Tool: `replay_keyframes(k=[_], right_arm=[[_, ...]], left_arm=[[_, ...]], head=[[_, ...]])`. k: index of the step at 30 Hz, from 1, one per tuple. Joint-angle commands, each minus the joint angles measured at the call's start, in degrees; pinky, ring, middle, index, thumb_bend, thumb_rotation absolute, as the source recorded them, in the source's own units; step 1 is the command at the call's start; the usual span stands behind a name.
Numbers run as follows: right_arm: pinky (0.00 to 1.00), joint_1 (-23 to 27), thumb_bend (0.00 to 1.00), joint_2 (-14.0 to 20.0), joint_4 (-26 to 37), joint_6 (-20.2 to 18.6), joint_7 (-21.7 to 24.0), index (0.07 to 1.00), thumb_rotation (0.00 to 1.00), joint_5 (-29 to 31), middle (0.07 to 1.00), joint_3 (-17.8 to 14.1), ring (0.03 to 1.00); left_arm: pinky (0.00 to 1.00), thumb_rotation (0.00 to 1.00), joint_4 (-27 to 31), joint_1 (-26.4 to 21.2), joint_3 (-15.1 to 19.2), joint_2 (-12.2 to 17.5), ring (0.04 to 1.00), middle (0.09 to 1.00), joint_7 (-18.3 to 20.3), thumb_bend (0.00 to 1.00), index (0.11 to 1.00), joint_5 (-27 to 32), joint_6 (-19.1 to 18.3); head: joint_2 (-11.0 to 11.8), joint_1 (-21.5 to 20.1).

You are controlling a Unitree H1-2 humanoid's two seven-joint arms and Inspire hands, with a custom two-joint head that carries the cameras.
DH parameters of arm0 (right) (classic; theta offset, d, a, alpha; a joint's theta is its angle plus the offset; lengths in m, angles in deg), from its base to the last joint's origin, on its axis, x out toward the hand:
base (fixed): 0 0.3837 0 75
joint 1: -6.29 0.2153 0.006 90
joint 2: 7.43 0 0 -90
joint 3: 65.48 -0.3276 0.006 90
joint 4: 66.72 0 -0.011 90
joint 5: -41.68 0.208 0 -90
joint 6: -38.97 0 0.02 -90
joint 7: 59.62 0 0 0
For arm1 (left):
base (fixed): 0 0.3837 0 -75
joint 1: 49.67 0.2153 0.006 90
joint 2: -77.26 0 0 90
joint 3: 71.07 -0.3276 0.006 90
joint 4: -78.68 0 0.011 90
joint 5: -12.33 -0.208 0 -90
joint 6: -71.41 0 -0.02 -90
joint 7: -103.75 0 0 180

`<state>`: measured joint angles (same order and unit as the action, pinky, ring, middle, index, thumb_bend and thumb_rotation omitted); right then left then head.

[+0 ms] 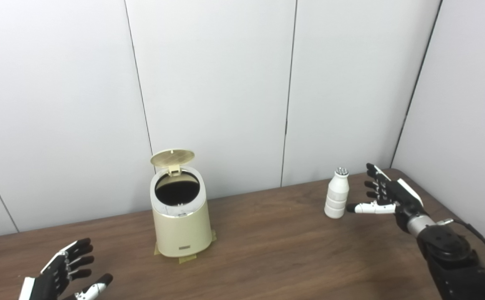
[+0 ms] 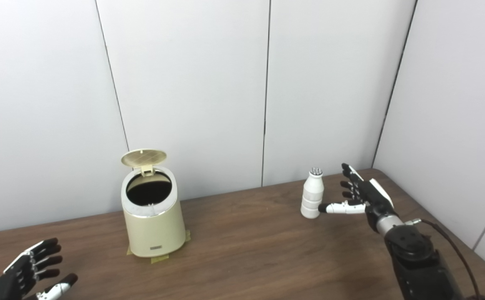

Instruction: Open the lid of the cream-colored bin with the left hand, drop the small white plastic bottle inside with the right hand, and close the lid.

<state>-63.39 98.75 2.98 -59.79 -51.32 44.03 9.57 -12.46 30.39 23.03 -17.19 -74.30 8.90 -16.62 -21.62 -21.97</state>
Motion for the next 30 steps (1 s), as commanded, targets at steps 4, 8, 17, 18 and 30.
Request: replay_keyframes(k=[4, 8, 17, 18, 30], right_arm=[[0.91, 1.75, 0.79, 0.39, -1.93, 6.63, -1.11, 1.000, 0.15, 0.46, 0.986, -0.31, 0.937], [0.87, 2.37, 0.81, -0.52, -4.51, 9.62, -1.07, 0.973, 0.13, 1.08, 0.955, -0.25, 0.897], [0.83, 3.89, 0.84, -1.69, -7.68, 10.94, -3.07, 0.948, 0.14, -0.20, 0.932, 1.24, 0.869], [0.83, 4.07, 0.85, -1.85, -7.94, 10.97, -3.36, 0.941, 0.14, -0.27, 0.929, 1.35, 0.866], [0.82, 6.03, 0.84, -3.76, -11.64, 12.71, -5.48, 0.940, 0.12, -0.49, 0.925, 2.30, 0.869]], left_arm=[[0.68, 0.00, 3.11, -2.02, 0.41, 0.63, 0.748, 0.787, 0.21, 0.65, 0.808, 0.69, 0.37], [0.69, 0.00, 3.12, -1.95, 0.45, 0.80, 0.753, 0.792, 0.51, 0.64, 0.812, 0.68, 0.32], [0.69, 0.00, 3.35, -1.88, 0.37, 0.85, 0.757, 0.797, 0.71, 0.63, 0.814, 0.13, -0.01], [0.69, 0.00, 3.40, -1.87, 0.35, 0.85, 0.753, 0.794, 0.73, 0.63, 0.813, 0.10, -0.04], [0.69, 0.00, 3.53, -1.74, 0.40, 0.86, 0.745, 0.790, 0.96, 0.64, 0.805, 0.14, 0.20]], head=[[-0.26, -0.17], [-0.43, -0.29], [-0.67, -0.25], [-0.67, -0.25], [-1.07, -0.01]])
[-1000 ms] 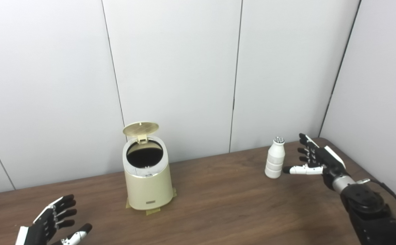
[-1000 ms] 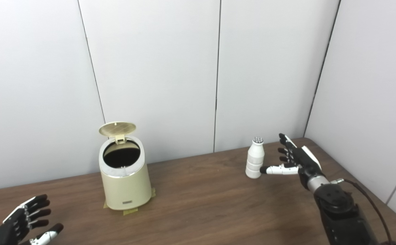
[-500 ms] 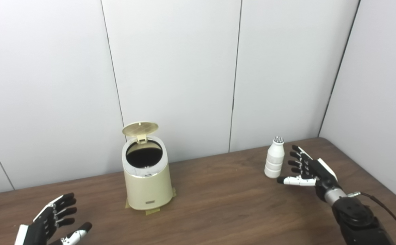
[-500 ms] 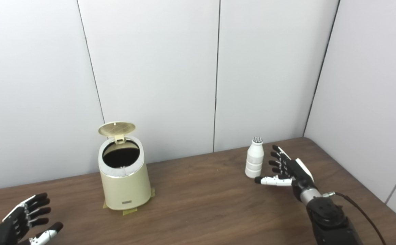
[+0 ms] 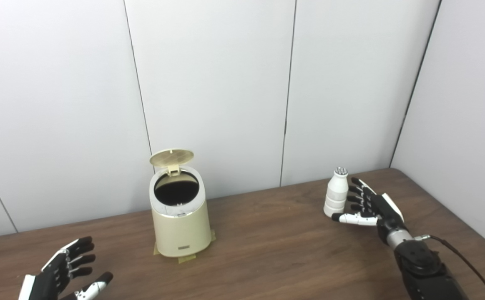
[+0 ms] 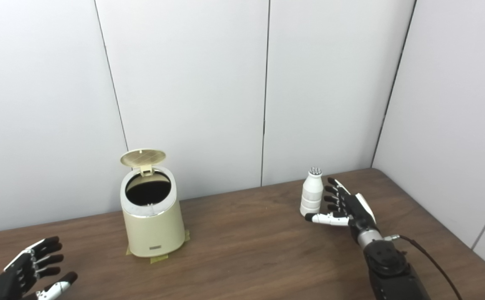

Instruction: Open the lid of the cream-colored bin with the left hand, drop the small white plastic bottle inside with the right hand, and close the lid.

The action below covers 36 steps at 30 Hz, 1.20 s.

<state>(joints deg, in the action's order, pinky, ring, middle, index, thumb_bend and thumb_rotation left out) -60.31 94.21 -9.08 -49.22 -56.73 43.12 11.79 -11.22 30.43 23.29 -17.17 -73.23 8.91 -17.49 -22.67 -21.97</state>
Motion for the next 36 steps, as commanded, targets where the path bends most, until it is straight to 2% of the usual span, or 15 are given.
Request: replay_keyframes(k=[1, 5, 9, 18, 27, 33, 36], right_arm=[[0.82, 2.95, 0.84, 0.63, 0.67, 1.71, -0.11, 0.939, 0.11, 0.55, 0.926, 0.06, 0.865], [0.83, 3.28, 0.82, 0.38, 0.17, 1.66, -0.28, 0.946, 0.12, 0.34, 0.938, 0.50, 0.873], [0.77, 4.18, 0.82, 0.12, -1.81, 3.51, -0.49, 0.934, 0.09, 0.60, 0.921, 0.69, 0.832], [0.74, 5.25, 0.83, -0.05, -3.53, 4.81, -1.63, 0.908, 0.12, -0.31, 0.903, 1.70, 0.817], [0.72, 5.77, 0.84, -0.52, -3.57, 4.13, -2.47, 0.907, 0.13, -0.70, 0.896, 2.46, 0.797], [0.73, 5.97, 0.80, -1.31, -3.61, 4.60, -3.89, 0.887, 0.07, -0.63, 0.885, 2.23, 0.791], [0.63, 6.45, 0.78, -2.17, -4.70, 6.79, -5.95, 0.830, 0.01, -0.36, 0.829, 1.41, 0.729]], left_arm=[[0.69, 0.00, 2.37, -1.75, 0.15, 0.83, 0.746, 0.790, -0.10, 0.64, 0.806, 0.14, 0.98], [0.70, 0.00, 2.67, -1.70, 0.17, 0.89, 0.749, 0.792, 0.07, 0.64, 0.807, 0.32, 0.67], [0.68, 0.00, 2.68, -1.69, 0.15, 0.95, 0.743, 0.787, 0.02, 0.64, 0.804, 0.15, 0.84], [0.68, 0.00, 3.15, -1.62, 0.08, 0.99, 0.734, 0.780, -0.09, 0.65, 0.800, -0.26, 0.26], [0.68, 0.00, 3.13, -1.48, 0.14, 1.05, 0.734, 0.782, 0.02, 0.65, 0.799, -0.07, 0.61], [0.69, 0.00, 2.69, -1.45, 0.22, 1.18, 0.739, 0.788, 0.54, 0.64, 0.803, 0.89, 1.07], [0.70, 0.00, 2.84, -1.38, 0.13, 1.15, 0.738, 0.785, 0.33, 0.64, 0.803, 0.47, 0.52]], head=[[-0.05, 0.03], [-0.19, -0.02], [-0.29, 0.07], [-0.55, 0.25], [-0.97, 0.48], [-1.03, 0.51], [-1.03, 0.51]])
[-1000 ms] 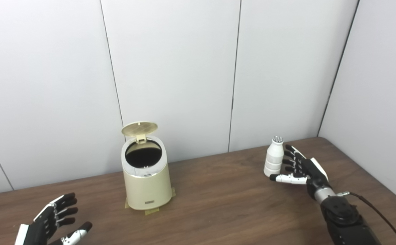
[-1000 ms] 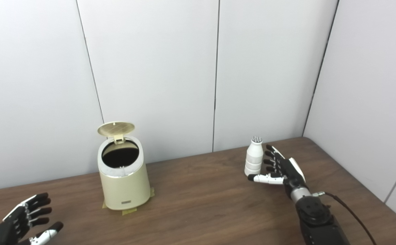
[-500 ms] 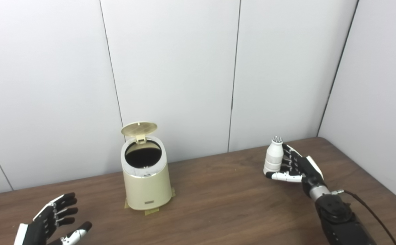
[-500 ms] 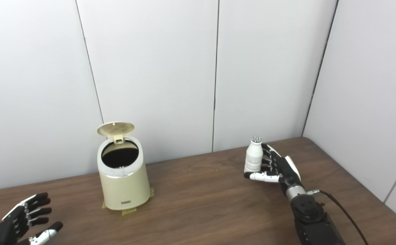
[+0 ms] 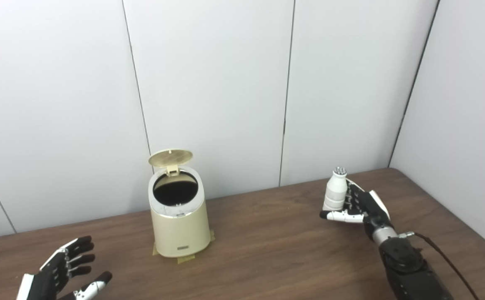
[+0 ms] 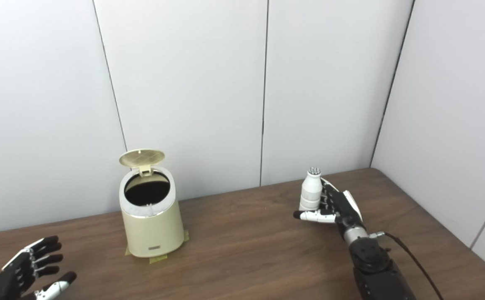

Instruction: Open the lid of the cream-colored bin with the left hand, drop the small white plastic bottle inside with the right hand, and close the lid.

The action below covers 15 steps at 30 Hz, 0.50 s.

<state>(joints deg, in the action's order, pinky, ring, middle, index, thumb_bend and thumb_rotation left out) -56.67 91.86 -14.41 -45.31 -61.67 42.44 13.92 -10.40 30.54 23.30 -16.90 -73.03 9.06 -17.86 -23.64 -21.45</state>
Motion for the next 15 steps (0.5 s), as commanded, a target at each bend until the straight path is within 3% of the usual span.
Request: replay_keyframes(k=[1, 3, 4, 6, 15], right_arm=[[0.59, 3.03, 0.77, -0.18, 0.27, 3.50, -1.88, 0.805, 0.00, 0.33, 0.795, -0.95, 0.699], [0.49, 3.59, 0.72, -0.57, -1.11, 5.58, -4.04, 0.720, 0.00, -0.57, 0.684, -0.98, 0.606], [0.45, 3.88, 0.63, -0.52, -2.24, 7.21, -5.32, 0.622, 0.00, -1.52, 0.580, -0.67, 0.548], [0.39, 4.28, 0.54, -0.47, -3.94, 9.56, -6.93, 0.561, 0.00, -2.57, 0.514, -0.31, 0.429], [0.33, 4.68, 0.52, -1.05, -5.65, 14.24, -9.61, 0.528, 0.00, -4.08, 0.479, 0.21, 0.384]], left_arm=[[0.70, 0.00, 2.05, -1.46, 0.03, 0.93, 0.744, 0.789, 0.04, 0.64, 0.804, -0.03, 0.82], [0.70, 0.00, 1.81, -1.43, -0.12, 1.09, 0.745, 0.789, 0.21, 0.63, 0.807, -0.14, 1.38], [0.71, 0.00, 1.76, -1.42, -0.13, 1.13, 0.747, 0.790, 0.26, 0.63, 0.808, -0.12, 1.35], [0.71, 0.00, 1.70, -1.42, -0.16, 1.17, 0.752, 0.792, 0.21, 0.64, 0.808, -0.20, 1.32], [0.69, 0.00, 0.94, -1.58, -0.31, 1.22, 0.721, 0.778, 0.46, 0.64, 0.800, 0.11, 1.91]], head=[[-0.06, -0.02], [-0.34, 0.04], [-0.34, 0.04], [-0.42, 0.07], [-0.58, 0.18]])
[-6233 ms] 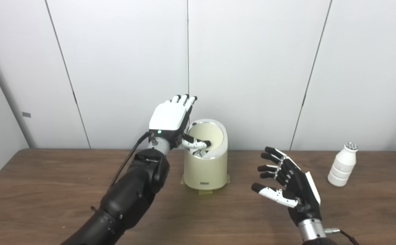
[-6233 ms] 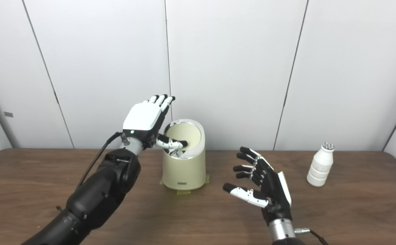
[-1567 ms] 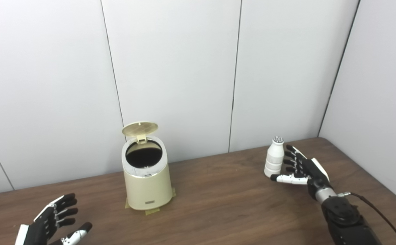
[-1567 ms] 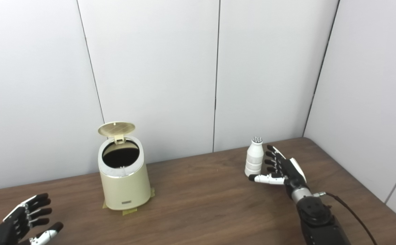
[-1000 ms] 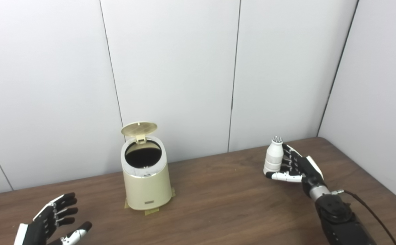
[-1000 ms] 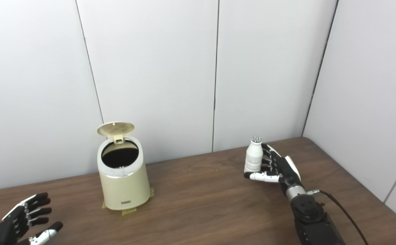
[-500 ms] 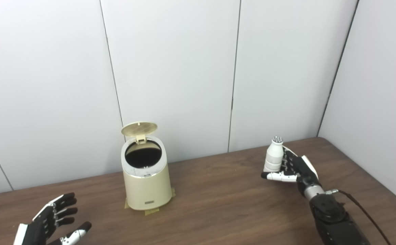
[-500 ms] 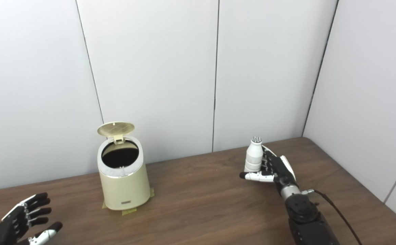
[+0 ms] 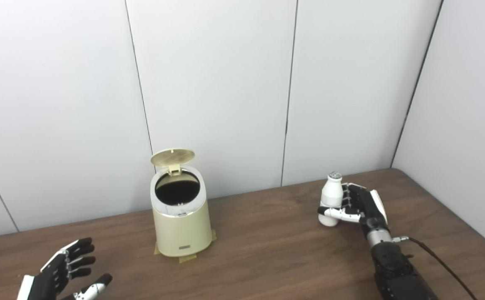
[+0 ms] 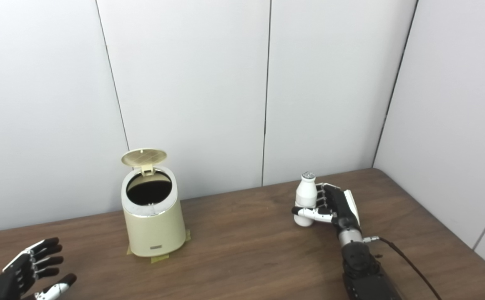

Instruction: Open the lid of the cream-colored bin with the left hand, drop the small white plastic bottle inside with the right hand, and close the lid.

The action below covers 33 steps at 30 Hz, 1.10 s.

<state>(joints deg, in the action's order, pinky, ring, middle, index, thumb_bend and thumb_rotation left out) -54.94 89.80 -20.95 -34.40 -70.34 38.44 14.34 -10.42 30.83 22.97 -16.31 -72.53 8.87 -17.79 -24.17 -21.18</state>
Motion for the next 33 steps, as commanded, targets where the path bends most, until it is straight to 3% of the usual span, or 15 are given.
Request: replay_keyframes(k=[1, 5, 11, 15, 20, 23, 27, 33], right_arm=[[0.33, 2.94, 0.51, 0.96, 0.94, 3.61, -0.99, 0.532, 0.00, -0.13, 0.481, -0.16, 0.383], [0.33, 2.30, 0.51, 0.47, 3.60, 3.03, -1.14, 0.542, 0.00, -0.27, 0.478, -0.11, 0.377], [0.34, 0.80, 0.51, -1.65, 16.52, 0.07, -0.87, 0.544, 0.00, -1.44, 0.480, 0.48, 0.380], [0.34, 1.44, 0.51, -3.56, 27.39, -7.10, 0.34, 0.532, 0.00, -3.12, 0.486, 2.12, 0.395], [0.33, 4.31, 0.51, -4.84, 35.66, -12.27, 2.77, 0.535, 0.00, -6.33, 0.482, 5.99, 0.394], [0.35, 6.42, 0.52, -5.74, 37.05, -14.13, 3.30, 0.523, 0.00, -9.16, 0.485, 8.22, 0.400], [0.39, 8.90, 0.52, -7.85, 35.53, -13.22, 4.85, 0.495, 0.00, -8.25, 0.488, 9.72, 0.431], [0.33, 11.01, 0.52, -12.49, 35.69, -14.85, 6.08, 0.507, 0.00, -7.52, 0.485, 10.95, 0.407]], left_arm=[[0.68, 0.00, 0.73, -1.94, 0.01, 0.62, 0.719, 0.778, -0.02, 0.64, 0.799, 0.36, 2.06], [0.70, 0.00, 0.21, -2.08, -0.01, 0.48, 0.731, 0.784, 0.08, 0.64, 0.796, 0.21, 2.26], [0.68, 0.00, -1.07, -2.41, -0.16, 0.45, 0.722, 0.777, 0.63, 0.63, 0.791, 0.68, 3.59], [0.67, 0.00, -2.35, -2.74, -0.42, 0.12, 0.719, 0.773, 0.40, 0.65, 0.783, 0.28, 4.44], [0.68, 0.00, -3.26, -3.17, -0.83, -0.68, 0.721, 0.774, 0.27, 0.65, 0.780, 0.19, 4.46], [0.68, 0.00, -3.71, -3.40, -1.31, -1.49, 0.722, 0.773, -0.24, 0.66, 0.777, -0.57, 4.41], [0.68, 0.00, -4.96, -3.78, -1.82, -2.48, 0.721, 0.774, -0.45, 0.67, 0.780, -0.73, 5.14], [0.69, 0.00, -6.06, -3.96, -2.51, -4.10, 0.736, 0.782, -1.19, 0.69, 0.778, -1.44, 5.51]], head=[[-0.08, -0.03], [-0.02, 0.31], [0.33, 0.93], [0.85, 1.97], [1.43, 4.05], [1.95, 6.29], [2.48, 9.42], [2.88, 14.23]])
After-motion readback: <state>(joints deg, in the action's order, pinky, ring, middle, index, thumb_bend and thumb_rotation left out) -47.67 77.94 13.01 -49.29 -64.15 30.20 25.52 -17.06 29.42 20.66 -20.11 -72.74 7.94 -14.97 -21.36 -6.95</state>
